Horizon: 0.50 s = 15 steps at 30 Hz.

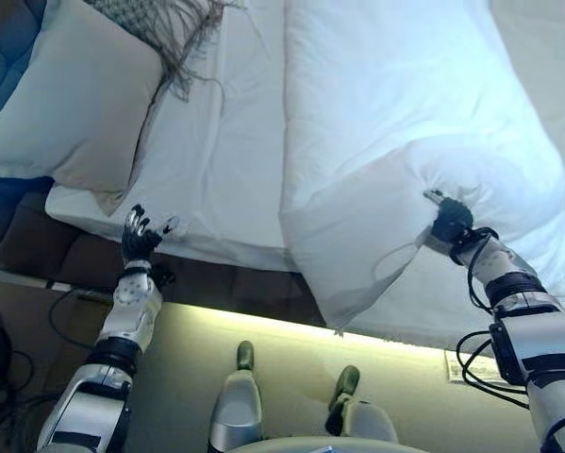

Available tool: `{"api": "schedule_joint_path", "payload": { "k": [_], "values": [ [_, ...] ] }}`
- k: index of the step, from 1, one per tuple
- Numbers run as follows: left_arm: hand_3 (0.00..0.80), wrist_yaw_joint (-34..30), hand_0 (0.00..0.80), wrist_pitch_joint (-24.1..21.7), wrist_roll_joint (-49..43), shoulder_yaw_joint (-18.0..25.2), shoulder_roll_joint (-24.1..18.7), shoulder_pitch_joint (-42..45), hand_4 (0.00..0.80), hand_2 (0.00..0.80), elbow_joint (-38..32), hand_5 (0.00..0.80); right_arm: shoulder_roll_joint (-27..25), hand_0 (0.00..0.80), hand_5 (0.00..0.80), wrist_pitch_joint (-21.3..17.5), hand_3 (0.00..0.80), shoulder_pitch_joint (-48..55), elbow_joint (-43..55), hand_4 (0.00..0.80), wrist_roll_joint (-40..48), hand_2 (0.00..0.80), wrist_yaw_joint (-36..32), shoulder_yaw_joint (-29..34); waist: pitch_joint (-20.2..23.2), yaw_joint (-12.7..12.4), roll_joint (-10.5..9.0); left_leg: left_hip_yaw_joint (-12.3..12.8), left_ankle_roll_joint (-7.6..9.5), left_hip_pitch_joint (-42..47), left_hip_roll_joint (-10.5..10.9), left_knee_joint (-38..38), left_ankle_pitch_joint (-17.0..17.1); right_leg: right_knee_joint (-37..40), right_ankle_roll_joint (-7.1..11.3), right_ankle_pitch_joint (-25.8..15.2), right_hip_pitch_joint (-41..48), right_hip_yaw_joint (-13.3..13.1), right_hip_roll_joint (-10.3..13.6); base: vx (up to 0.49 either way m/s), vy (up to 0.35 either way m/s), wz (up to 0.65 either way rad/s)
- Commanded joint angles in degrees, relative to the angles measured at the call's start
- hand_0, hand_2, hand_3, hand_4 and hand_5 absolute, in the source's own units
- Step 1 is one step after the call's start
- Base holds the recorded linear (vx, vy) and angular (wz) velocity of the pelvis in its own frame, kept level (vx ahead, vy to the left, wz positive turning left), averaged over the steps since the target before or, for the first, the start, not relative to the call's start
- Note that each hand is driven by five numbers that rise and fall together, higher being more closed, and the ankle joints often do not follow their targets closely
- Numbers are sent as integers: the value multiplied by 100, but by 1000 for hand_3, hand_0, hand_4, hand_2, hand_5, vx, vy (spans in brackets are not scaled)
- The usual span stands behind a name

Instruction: Make the bed neatly

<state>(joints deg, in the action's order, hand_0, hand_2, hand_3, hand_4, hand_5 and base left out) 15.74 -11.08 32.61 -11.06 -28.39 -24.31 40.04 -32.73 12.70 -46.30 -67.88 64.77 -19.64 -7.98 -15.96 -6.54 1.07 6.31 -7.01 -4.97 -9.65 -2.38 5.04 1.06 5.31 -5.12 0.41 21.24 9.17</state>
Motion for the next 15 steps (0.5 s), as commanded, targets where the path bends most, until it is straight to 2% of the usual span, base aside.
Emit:
{"api": "schedule_joint_path", "payload": {
  "k": [1,3,6,11,13,15],
  "values": [
    [0,-643,0,84,696,-375,143,-243,0,0,436,0,107,800,800,-186,800,-214,614,800,297,800,-499,-147,552,-74,-50,74,-105,53,-309,-49,-77,-517,160,431,-153,-28,406,151,20,-1],
    [0,-981,0,170,1089,-384,341,-136,0,0,432,0,161,800,800,-199,800,-163,719,800,290,800,-458,-143,603,-69,-42,62,-110,113,-318,-44,-100,-488,151,455,-70,-45,384,126,16,0],
    [0,-1429,0,552,1632,-509,709,2,0,0,535,0,257,800,800,-234,800,-193,970,800,312,800,-347,-208,633,-60,-70,37,-109,161,-326,-15,-122,-518,140,519,-21,-82,347,69,-8,0],
    [0,-1974,0,1540,3227,-452,1343,-14,0,0,1282,0,423,800,800,-292,800,-435,1406,800,648,800,-217,-410,587,-29,-268,-15,-160,118,-398,-63,-142,-584,96,617,-8,-70,267,31,-64,0],
    [0,-2261,0,2027,4051,-410,1646,116,0,0,1619,0,548,800,800,-278,800,-477,1734,800,851,800,-164,-552,603,-28,-437,3,-168,151,-463,-47,-161,-539,87,614,42,-60,191,82,-150,-3],
    [0,-2405,0,2472,4575,-376,1772,180,0,0,1792,0,614,800,800,-313,800,-461,1934,800,950,800,-146,-639,609,-30,-532,19,-166,163,-498,-34,-173,-511,89,601,66,-48,154,53,-201,-7]
  ]
}}
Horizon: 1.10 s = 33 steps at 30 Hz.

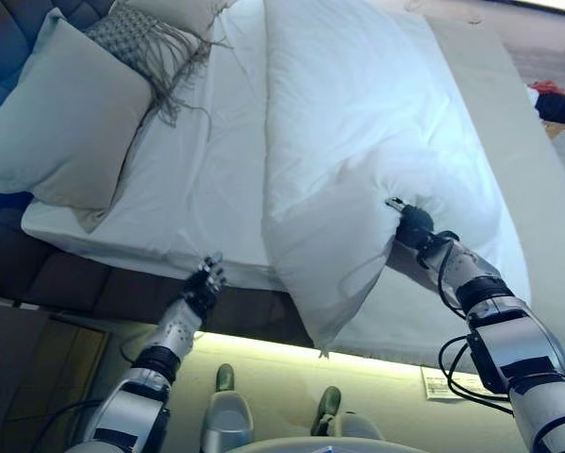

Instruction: Make the bed neatly

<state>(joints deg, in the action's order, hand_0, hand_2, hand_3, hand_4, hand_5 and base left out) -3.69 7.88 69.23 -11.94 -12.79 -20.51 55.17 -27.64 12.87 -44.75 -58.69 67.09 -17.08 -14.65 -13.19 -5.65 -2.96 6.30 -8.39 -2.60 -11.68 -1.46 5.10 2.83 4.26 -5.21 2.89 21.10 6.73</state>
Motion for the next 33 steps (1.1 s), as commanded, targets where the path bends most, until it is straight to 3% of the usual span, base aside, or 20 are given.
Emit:
{"api": "schedule_joint_path", "payload": {
  "k": [1,7,13,17,25,33],
  "values": [
    [0,-554,0,865,1342,-252,351,-124,0,0,509,0,191,800,800,-445,800,-620,1237,800,903,800,-346,-87,312,-138,-271,44,-23,-97,-345,-129,-200,-656,204,594,-163,-13,351,25,-260,-6],
    [0,-274,0,1992,2501,-207,598,49,0,0,757,0,472,800,800,-738,800,-822,1575,800,1233,800,-149,-280,201,-233,-559,73,-37,-159,-438,-103,-216,-508,236,520,-89,26,228,-6,-181,-4],
    [0,159,0,2570,3891,-627,866,152,0,0,538,0,681,800,800,-951,800,-888,1836,800,1374,800,-104,-373,55,-252,-629,48,-68,-318,-483,-157,-185,-467,264,470,-121,-22,208,-35,-87,-1],
    [0,323,0,2656,4377,-978,997,150,0,0,256,0,762,800,800,-1163,800,-897,2099,800,1489,800,-90,-465,-100,-258,-669,-8,-108,-468,-512,-216,-169,-460,289,432,-199,-16,209,-62,-100,0],
    [0,-778,0,2507,4377,-1434,1389,-161,0,0,33,0,824,800,800,-1340,800,-806,2703,800,1478,800,-150,-583,-455,-78,-736,-54,-161,-787,-557,-351,-158,-542,310,366,-533,-108,196,-80,-57,0],
    [0,-1314,0,2226,4377,-1642,1737,-695,0,0,-81,0,971,800,800,-1466,800,-705,3199,800,1503,800,-229,-677,-708,134,-886,-62,-193,-1075,-638,-578,-219,-721,316,354,-866,-209,165,-57,-53,-2]
  ]
}}
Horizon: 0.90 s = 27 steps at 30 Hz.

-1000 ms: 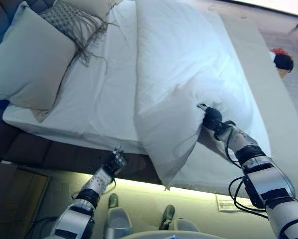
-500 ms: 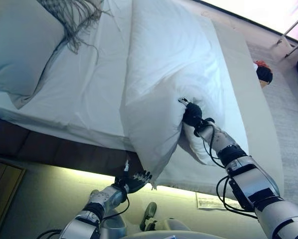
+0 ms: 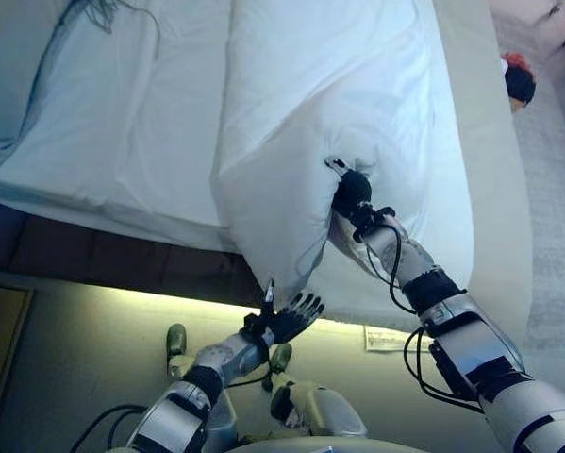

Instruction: Make the bed neatly

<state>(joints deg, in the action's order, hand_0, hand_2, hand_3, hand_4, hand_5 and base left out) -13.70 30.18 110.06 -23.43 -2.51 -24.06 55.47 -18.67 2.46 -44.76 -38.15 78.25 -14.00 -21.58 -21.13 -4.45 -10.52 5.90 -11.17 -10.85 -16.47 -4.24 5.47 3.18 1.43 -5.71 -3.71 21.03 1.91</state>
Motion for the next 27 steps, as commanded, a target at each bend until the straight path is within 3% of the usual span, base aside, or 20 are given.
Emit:
{"api": "schedule_joint_path", "payload": {
  "k": [1,2,9,17,27],
  "values": [
    [0,-373,0,-73,294,-517,755,-399,0,0,-126,0,80,800,800,-432,800,-702,1221,800,424,800,-554,1,53,43,-153,-20,78,-288,-171,-334,-262,-772,597,405,-239,-215,636,35,-56,-1],
    [0,-426,0,-150,294,-526,795,-468,0,0,-140,0,95,800,800,-445,800,-688,1319,800,434,800,-582,-13,45,91,-166,-45,29,-265,-211,-357,-403,-805,639,514,-233,-279,588,34,-48,-6],
    [0,-836,0,-821,294,-387,908,-899,0,0,-258,0,224,800,800,-403,800,-454,2073,800,230,800,-587,0,-116,355,-290,4,4,-509,-303,-611,-460,-1013,600,580,-524,-404,480,-36,-10,-9],
    [0,-1475,0,-1324,294,620,624,-1697,0,0,-68,0,195,800,800,83,800,-201,2708,800,-69,800,-719,238,-191,668,-232,48,-45,-710,-324,-772,-446,-1295,538,733,-856,-554,495,-36,83,-9],
    [0,-2148,0,-1941,294,1723,99,-2089,0,0,-172,0,113,800,800,292,800,325,3477,800,-201,800,-767,415,-233,640,-332,-53,-54,-791,-292,-713,-481,-1432,512,892,-958,-420,517,-10,23,1]
  ]
}}
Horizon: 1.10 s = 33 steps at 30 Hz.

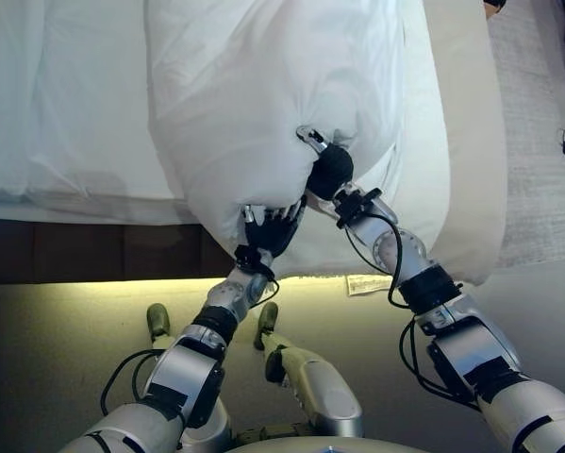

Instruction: Make the bed neatly

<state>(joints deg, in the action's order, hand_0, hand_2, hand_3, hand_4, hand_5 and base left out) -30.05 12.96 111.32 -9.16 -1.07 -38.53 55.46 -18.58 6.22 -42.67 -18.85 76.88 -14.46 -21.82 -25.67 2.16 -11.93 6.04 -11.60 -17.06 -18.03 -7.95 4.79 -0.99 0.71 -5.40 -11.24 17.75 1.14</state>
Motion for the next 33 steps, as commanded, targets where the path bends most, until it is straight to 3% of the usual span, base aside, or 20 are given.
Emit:
{"api": "schedule_joint_path", "payload": {
  "k": [1,8,15,16,21,33],
  "values": [
    [0,-552,0,-367,168,394,-80,-626,0,0,-226,0,94,800,800,-84,800,214,1588,800,-97,800,-724,457,221,-38,-205,-79,-5,-146,-132,-320,-424,-1008,580,873,-175,-72,597,7,-13,4],
    [0,-59,0,-1743,168,773,-171,-309,0,0,-1012,0,-30,800,800,8,800,817,1502,800,-352,800,-721,437,307,-186,-317,-63,73,78,-99,-106,-361,-770,572,777,134,141,615,-23,-35,11],
    [0,871,0,-3372,168,981,-123,279,0,0,-1952,0,-116,800,800,278,800,1222,1095,800,-430,800,-629,421,572,-325,-268,-40,103,535,-13,166,-388,-429,643,751,658,209,614,57,9,8],
    [0,1003,0,-3537,168,1015,-146,330,0,0,-2040,0,-121,0,0,365,0,1274,1003,0,-515,0,-528,399,632,-347,-250,-31,103,630,2,219,-392,-370,657,755,764,222,621,95,51,5],
    [0,1278,0,-3818,168,1011,-72,740,0,0,-2329,0,-109,0,0,676,0,1557,591,0,-652,0,-489,282,888,-452,-128,-31,129,984,90,439,-376,-179,716,713,1114,262,686,88,64,7],
    [0,1376,0,-3443,168,1506,-12,1978,0,0,-2288,0,14,0,0,1546,0,2937,45,0,-1273,0,-742,71,1819,-574,303,70,198,1830,359,775,-344,103,788,694,1896,360,977,109,129,4]
  ]
}}
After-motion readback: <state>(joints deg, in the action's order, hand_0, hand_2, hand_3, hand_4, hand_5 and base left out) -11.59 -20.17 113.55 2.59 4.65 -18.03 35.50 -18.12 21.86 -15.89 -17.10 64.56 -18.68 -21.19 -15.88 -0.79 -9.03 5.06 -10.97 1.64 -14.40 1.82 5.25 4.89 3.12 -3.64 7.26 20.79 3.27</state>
